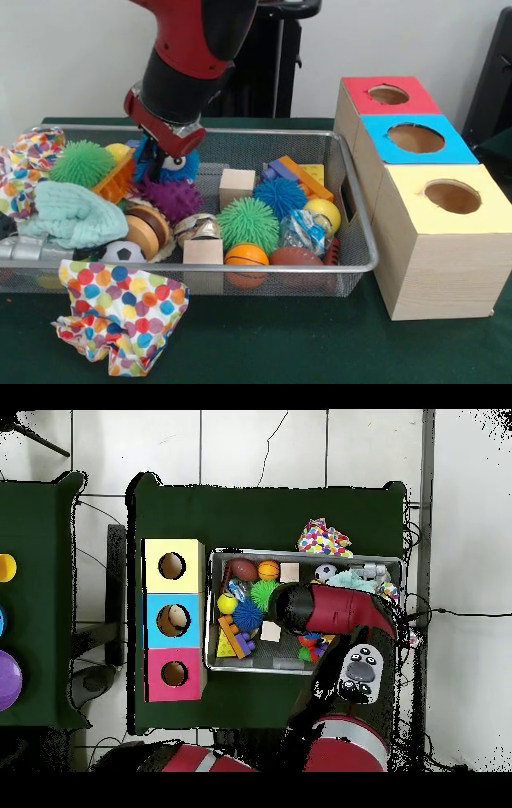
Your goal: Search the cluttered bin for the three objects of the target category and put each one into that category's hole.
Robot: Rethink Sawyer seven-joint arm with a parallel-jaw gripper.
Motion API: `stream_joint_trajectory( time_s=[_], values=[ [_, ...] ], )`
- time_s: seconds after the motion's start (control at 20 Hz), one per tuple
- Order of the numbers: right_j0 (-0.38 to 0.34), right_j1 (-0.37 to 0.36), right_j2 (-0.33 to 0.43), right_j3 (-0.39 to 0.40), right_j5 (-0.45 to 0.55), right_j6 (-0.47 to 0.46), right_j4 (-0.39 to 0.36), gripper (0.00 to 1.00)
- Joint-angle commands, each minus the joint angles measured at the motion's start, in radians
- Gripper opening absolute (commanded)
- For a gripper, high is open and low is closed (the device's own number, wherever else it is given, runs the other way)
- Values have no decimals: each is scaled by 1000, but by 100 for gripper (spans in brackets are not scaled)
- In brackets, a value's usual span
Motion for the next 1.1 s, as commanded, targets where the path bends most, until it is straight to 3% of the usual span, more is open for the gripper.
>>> stream_joint_trajectory(
  time_s=[0.05,0.35,0.55,0.85,1.1],
  values=[
    [-40,0,26,-114,-26,-31,-71,0],
    [-82,32,85,-58,-66,1,-45,0],
    [-148,21,220,95,11,36,95,0],
    [-119,26,226,160,-41,124,140,0],
    [-101,16,221,197,-45,146,171,0]
  ],
)
